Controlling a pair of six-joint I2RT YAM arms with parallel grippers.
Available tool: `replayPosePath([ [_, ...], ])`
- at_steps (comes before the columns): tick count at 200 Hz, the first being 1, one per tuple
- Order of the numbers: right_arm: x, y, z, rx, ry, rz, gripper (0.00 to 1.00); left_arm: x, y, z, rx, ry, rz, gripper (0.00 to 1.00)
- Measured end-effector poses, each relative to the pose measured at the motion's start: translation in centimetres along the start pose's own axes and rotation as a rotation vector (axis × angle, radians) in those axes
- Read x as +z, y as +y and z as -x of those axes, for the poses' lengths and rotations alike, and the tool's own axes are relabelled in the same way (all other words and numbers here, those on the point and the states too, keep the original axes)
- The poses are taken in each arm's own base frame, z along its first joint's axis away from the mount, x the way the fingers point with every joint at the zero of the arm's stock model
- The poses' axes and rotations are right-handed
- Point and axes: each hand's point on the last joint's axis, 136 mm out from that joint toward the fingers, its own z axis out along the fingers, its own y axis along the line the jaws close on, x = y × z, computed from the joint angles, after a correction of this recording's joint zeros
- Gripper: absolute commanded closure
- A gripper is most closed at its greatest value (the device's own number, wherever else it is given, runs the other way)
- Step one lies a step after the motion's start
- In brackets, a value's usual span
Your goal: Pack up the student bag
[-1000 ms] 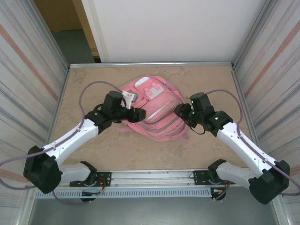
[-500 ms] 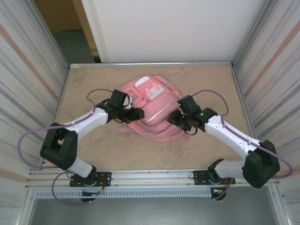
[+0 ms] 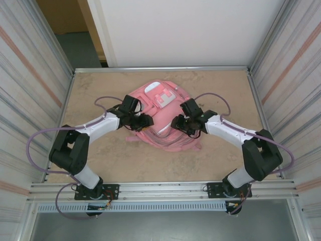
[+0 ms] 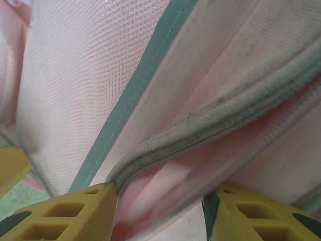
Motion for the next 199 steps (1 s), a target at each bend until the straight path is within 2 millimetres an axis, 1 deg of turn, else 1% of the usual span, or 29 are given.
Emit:
replayPosePath([
  [7,0.0,0.0,0.0,0.000,0.001,-0.002,0.52,0.0,0.2,0.0,-0.008,-0.004,0.009,1.00],
  [30,-0.2,0.1,-0.1,-0.002,0.001,0.002,0.52,-0.1,0.4,0.1,-0.031,-0.003,0.010,1.00],
  [47,-1.0,0.4,-0.3,-0.028,0.009,0.004,0.51,-0.6,0.0,0.1,-0.056,-0.005,-0.004,1.00],
  [57,-1.8,1.1,-0.3,-0.056,0.012,0.000,0.51,-1.2,-0.5,0.2,-0.071,-0.014,-0.020,1.00],
  [71,-3.5,3.2,-0.2,-0.100,-0.015,0.015,0.50,-2.3,-1.5,0.4,-0.086,-0.033,-0.050,1.00],
  [82,-4.9,4.4,-0.4,-0.126,-0.041,0.034,0.46,-3.3,-2.4,0.7,-0.096,-0.049,-0.074,1.00],
  [95,-6.3,4.9,-1.3,-0.138,-0.049,0.047,0.43,-4.0,-3.3,0.9,-0.116,-0.059,-0.092,1.00],
  [108,-6.9,5.0,-2.4,-0.144,-0.044,0.055,0.42,-4.3,-3.5,1.0,-0.141,-0.060,-0.098,1.00],
  [124,-6.3,5.3,-4.1,-0.180,-0.025,0.069,0.43,-4.3,-3.6,0.8,-0.170,-0.054,-0.095,1.00],
  [139,-4.9,6.0,-6.0,-0.237,0.006,0.079,0.44,-4.2,-3.8,0.6,-0.193,-0.048,-0.099,1.00],
  [148,-4.0,6.2,-6.8,-0.262,0.017,0.067,0.47,-4.2,-3.9,0.4,-0.203,-0.043,-0.103,1.00],
  [154,-3.2,6.2,-7.1,-0.278,0.020,0.054,0.52,-4.1,-4.0,0.3,-0.208,-0.039,-0.105,1.00],
  [164,-2.1,5.7,-7.0,-0.302,0.017,0.021,0.61,-4.1,-4.1,0.3,-0.214,-0.037,-0.109,1.00],
  [173,-1.3,5.0,-6.7,-0.313,0.016,-0.007,0.65,-4.1,-4.2,0.3,-0.218,-0.039,-0.111,1.00],
  [189,-0.7,4.1,-5.5,-0.324,0.015,-0.022,0.66,-4.1,-4.4,0.6,-0.217,-0.057,-0.118,1.00],
  [199,-0.5,3.7,-3.8,-0.322,-0.002,-0.019,0.66,-4.1,-4.4,0.9,-0.211,-0.073,-0.125,1.00],
])
